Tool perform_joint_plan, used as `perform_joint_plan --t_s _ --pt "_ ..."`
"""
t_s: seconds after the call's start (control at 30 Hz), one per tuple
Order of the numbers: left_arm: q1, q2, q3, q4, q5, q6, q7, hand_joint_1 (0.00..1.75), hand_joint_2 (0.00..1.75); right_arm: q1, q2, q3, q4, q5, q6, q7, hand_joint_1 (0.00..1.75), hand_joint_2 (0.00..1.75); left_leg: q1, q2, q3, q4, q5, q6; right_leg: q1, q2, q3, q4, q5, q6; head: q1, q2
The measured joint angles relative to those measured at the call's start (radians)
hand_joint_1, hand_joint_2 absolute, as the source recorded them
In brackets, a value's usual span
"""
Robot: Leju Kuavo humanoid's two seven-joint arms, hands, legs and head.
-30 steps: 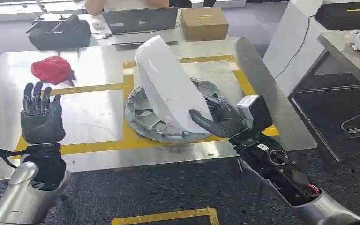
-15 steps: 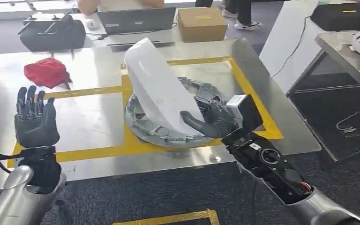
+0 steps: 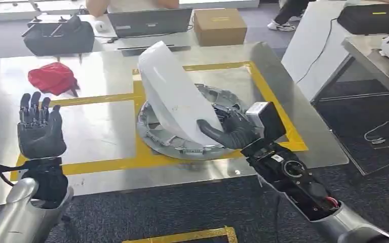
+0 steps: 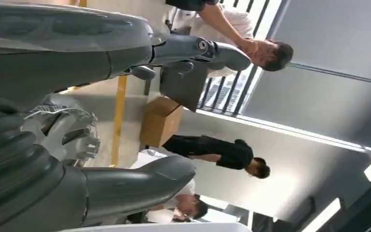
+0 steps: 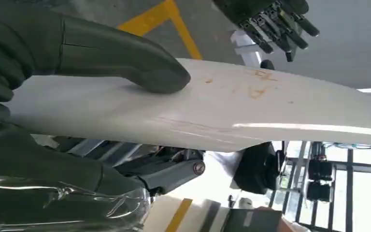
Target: Take the parts from the cabinet and place them on the table.
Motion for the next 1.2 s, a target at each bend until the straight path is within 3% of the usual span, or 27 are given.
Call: perform_joint_plan --t_s 0.03,0.13,0.17,0.2,0.23,0.3,0.33,0.37,0.4,0.43,0.5,0.53,0.6,0.63,0.67,0.7,0.73,0.8,0.83,0.87,0.97,1.0,1.03,1.07,1.13,1.17,1.2 --pt "-0.003 0.0 0.0 0.0 0.0 0.0 -0.001 0.0 1.75 -0.003 0.0 0.0 0.0 0.0 0.0 -0.001 1.75 1.75 0.0 0.0 0.012 -0.011 0.0 0.001 0.0 0.0 -0.012 0.034 -0.02 0.003 0.004 0.0" --pt "-0.004 -0.001 0.0 0.005 0.0 0.0 -0.001 0.0 1.75 -0.002 0.0 0.001 0.002 0.0 0.0 0.0 1.75 1.75 0.0 -0.001 0.019 -0.011 -0.002 0.001 -0.009 0.0 -0.133 0.278 -0.125 0.011 0.017 0.0" --pt "-0.004 -0.001 0.0 0.008 0.0 0.0 -0.001 0.0 1.75 0.002 0.0 0.002 0.003 0.0 0.0 0.0 1.75 1.75 0.002 -0.004 0.019 -0.01 -0.003 -0.001 -0.014 0.0 -0.159 0.321 -0.13 0.016 0.016 0.0" --pt "-0.004 -0.001 0.0 0.01 0.0 0.0 -0.001 0.0 1.75 0.003 0.0 0.003 0.004 0.0 0.0 0.0 1.75 1.75 0.005 -0.008 0.02 -0.008 -0.006 -0.005 -0.02 -0.001 -0.163 0.315 -0.111 0.02 0.018 0.0" --pt "-0.004 -0.001 0.0 0.011 0.0 0.0 -0.001 0.0 1.75 0.003 0.0 0.003 0.005 0.0 0.0 0.0 1.75 1.75 0.01 -0.014 0.02 -0.003 -0.01 -0.012 -0.026 -0.001 -0.143 0.263 -0.07 0.025 0.017 0.0" --pt "-0.004 -0.002 0.0 0.012 0.0 0.0 -0.001 0.0 1.75 0.002 0.0 0.002 0.005 0.0 0.0 0.0 1.75 1.75 0.022 -0.026 0.021 0.018 -0.023 -0.032 -0.04 0.003 -0.06 0.079 0.03 0.038 0.019 0.0" --pt "-0.004 -0.002 0.0 0.012 0.0 0.0 -0.001 0.0 1.75 0.003 0.0 0.002 0.005 0.0 0.0 0.0 1.75 1.75 0.021 -0.033 0.016 0.026 -0.03 -0.042 -0.044 0.032 -0.041 0.047 0.01 0.051 0.026 0.0" --pt "-0.006 -0.002 0.0 0.013 0.001 0.0 -0.002 0.0 1.75 0.001 0.0 0.004 0.007 0.0 0.0 0.0 1.75 1.75 0.015 -0.037 0.006 0.042 -0.031 -0.049 -0.041 0.04 -0.038 0.039 0.009 0.038 0.035 0.0" --pt "-0.005 -0.003 0.0 0.013 0.0 0.0 -0.003 0.0 1.75 0.005 0.0 0.005 0.007 0.0 0.0 0.001 1.75 1.75 0.016 -0.041 0.0 0.036 -0.026 -0.057 -0.039 0.03 -0.043 0.052 0.008 0.025 0.029 0.0" --pt "-0.003 -0.003 0.0 0.014 0.0 0.0 -0.002 0.0 1.75 0.007 0.0 0.005 0.008 0.0 -0.001 0.001 1.75 1.75 0.019 -0.044 -0.002 0.036 -0.023 -0.061 -0.035 0.028 -0.046 0.054 0.008 0.019 0.018 0.0" --pt "-0.003 -0.001 0.0 0.015 0.001 0.0 -0.002 0.0 1.75 0.005 -0.001 0.005 0.008 0.0 -0.002 0.001 1.75 1.75 0.022 -0.041 -0.005 0.036 -0.026 -0.071 -0.037 0.019 -0.043 0.052 0.01 0.002 0.015 0.0" --pt "-0.005 -0.001 0.0 0.015 0.001 0.0 -0.002 0.0 1.75 0.004 -0.001 0.005 0.007 0.0 -0.002 0.0 1.75 1.75 0.021 -0.013 -0.016 0.066 -0.045 -0.072 -0.036 0.015 -0.04 0.052 0.011 -0.001 0.003 0.0" --pt "-0.007 -0.002 0.0 0.015 0.001 0.0 -0.002 0.0 1.75 0.004 -0.001 0.005 0.007 0.0 -0.002 0.0 1.75 1.75 0.018 0.0 -0.094 0.219 -0.115 -0.074 -0.031 0.005 -0.04 0.051 0.009 -0.012 -0.015 0.0" --pt "-0.004 -0.002 0.0 0.016 0.001 0.0 -0.002 0.0 1.75 0.006 -0.001 0.006 0.007 0.0 -0.002 0.0 1.75 1.75 0.018 0.0 -0.144 0.311 -0.146 -0.074 -0.026 -0.001 -0.04 0.052 0.007 -0.016 -0.021 0.0" --pt "-0.003 -0.001 0.0 0.016 0.001 0.0 -0.002 0.0 1.75 0.007 -0.001 0.006 0.007 0.0 -0.002 0.0 1.75 1.75 0.017 0.0 -0.177 0.365 -0.156 -0.071 -0.022 -0.006 -0.04 0.052 0.005 -0.019 -0.027 0.0" --pt "-0.002 -0.001 0.0 0.017 0.001 0.0 -0.002 0.0 1.75 0.007 -0.001 0.006 0.007 0.0 -0.002 0.0 1.75 1.75 0.015 0.0 -0.187 0.372 -0.143 -0.066 -0.016 -0.011 -0.038 0.052 0.003 -0.022 -0.033 0.0" --pt "-0.002 -0.001 0.0 0.017 0.001 0.0 -0.002 0.0 1.75 0.007 -0.001 0.006 0.007 0.0 -0.002 0.0 1.75 1.75 0.012 0.001 -0.171 0.33 -0.111 -0.057 -0.012 -0.016 -0.034 0.052 0.001 -0.025 -0.038 0.0" --pt "-0.003 -0.001 0.0 0.017 0.001 0.0 -0.002 0.0 1.75 0.006 -0.001 0.006 0.007 0.0 -0.002 0.0 1.75 1.75 -0.001 0.007 -0.085 0.154 -0.02 -0.033 -0.004 -0.025 -0.021 0.051 -0.008 -0.028 -0.042 0.0" --pt "-0.006 -0.001 0.0 0.017 0.001 0.0 -0.002 0.0 1.75 0.006 -0.001 0.006 0.007 0.0 -0.002 0.0 1.75 1.75 -0.015 0.03 -0.046 0.073 0.003 -0.016 -0.004 -0.029 -0.017 0.05 -0.012 -0.028 -0.044 0.0" --pt "-0.009 0.0 0.0 0.017 0.001 0.0 -0.002 0.0 1.75 0.005 -0.001 0.006 0.007 0.0 -0.002 0.0 1.75 1.75 -0.024 0.045 -0.032 0.055 -0.012 -0.01 0.007 -0.033 -0.02 0.052 -0.016 -0.023 -0.043 0.0" --pt "-0.009 0.0 0.0 0.017 0.001 0.0 -0.002 0.0 1.75 0.005 -0.001 0.006 0.007 0.0 -0.002 0.0 1.75 1.75 -0.027 0.026 -0.034 0.05 -0.013 -0.01 0.001 -0.048 -0.014 0.044 -0.019 -0.015 -0.04 0.0" --pt "-0.01 0.0 0.0 0.017 0.001 0.0 -0.002 0.0 1.75 0.004 -0.001 0.005 0.006 0.0 -0.002 0.0 1.75 1.75 -0.017 0.02 -0.025 0.038 -0.011 -0.008 0.007 -0.051 -0.01 0.044 -0.025 -0.007 -0.039 0.0" --pt "-0.011 0.0 0.0 0.017 0.001 0.0 -0.002 0.0 1.75 0.004 -0.002 0.004 0.006 0.0 -0.002 0.0 1.75 1.75 -0.013 0.017 -0.016 0.032 -0.011 -0.007 0.001 -0.033 -0.018 0.063 -0.041 -0.002 -0.036 0.0" --pt "-0.013 -0.001 0.0 0.017 0.001 0.0 -0.002 0.0 1.75 0.0 -0.003 0.004 0.006 0.0 -0.002 -0.001 1.75 1.75 -0.011 0.015 -0.012 0.031 -0.013 -0.001 0.0 -0.021 -0.041 0.116 -0.072 0.0 -0.027 0.0" --pt "-0.012 -0.004 0.0 0.017 0.001 -0.002 -0.002 0.0 1.75 0.001 -0.006 0.004 0.006 0.0 -0.002 -0.001 1.75 1.75 -0.012 0.005 -0.01 0.032 -0.015 0.003 -0.001 -0.012 -0.129 0.29 -0.143 0.005 -0.01 0.0" --pt "-0.012 -0.005 0.0 0.017 0.001 -0.002 -0.002 0.0 1.75 0.003 -0.006 0.004 0.007 0.0 -0.002 -0.001 1.75 1.75 -0.012 -0.001 -0.01 0.032 -0.016 0.004 -0.002 -0.01 -0.169 0.361 -0.163 0.008 -0.006 0.0" --pt "-0.012 -0.005 0.0 0.018 0.001 -0.002 -0.002 0.0 1.75 0.005 -0.006 0.005 0.007 0.0 -0.001 -0.001 1.75 1.75 -0.012 -0.006 -0.009 0.033 -0.017 0.005 -0.004 -0.01 -0.189 0.385 -0.157 0.009 -0.003 0.0"
